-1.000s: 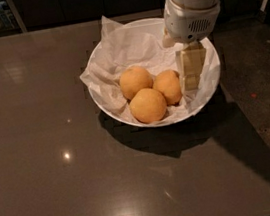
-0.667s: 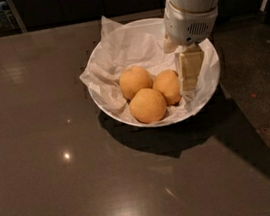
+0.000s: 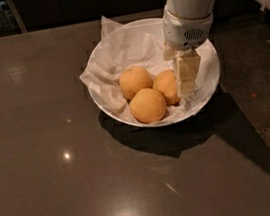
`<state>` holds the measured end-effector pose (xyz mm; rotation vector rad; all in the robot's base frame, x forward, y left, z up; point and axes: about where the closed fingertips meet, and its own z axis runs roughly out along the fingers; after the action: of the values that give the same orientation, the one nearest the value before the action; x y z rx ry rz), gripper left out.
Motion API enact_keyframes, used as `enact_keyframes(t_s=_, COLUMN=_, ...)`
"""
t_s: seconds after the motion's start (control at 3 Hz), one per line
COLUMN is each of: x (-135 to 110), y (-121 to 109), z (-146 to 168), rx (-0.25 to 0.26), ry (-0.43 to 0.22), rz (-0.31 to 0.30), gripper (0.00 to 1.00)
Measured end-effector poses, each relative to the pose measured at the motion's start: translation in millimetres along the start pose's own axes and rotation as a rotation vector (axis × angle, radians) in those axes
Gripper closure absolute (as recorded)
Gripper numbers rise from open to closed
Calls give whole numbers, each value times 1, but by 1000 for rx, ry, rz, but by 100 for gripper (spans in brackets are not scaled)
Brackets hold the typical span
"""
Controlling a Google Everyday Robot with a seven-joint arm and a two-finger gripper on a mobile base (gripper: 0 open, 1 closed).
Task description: Pick orange from white bowl
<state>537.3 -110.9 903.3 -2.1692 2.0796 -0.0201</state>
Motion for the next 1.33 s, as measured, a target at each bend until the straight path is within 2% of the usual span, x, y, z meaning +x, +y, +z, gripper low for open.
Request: enact_keyframes(t_s=1.33, x=3, y=-5, z=43, rx=-95, ry=-6, rz=16, gripper=25)
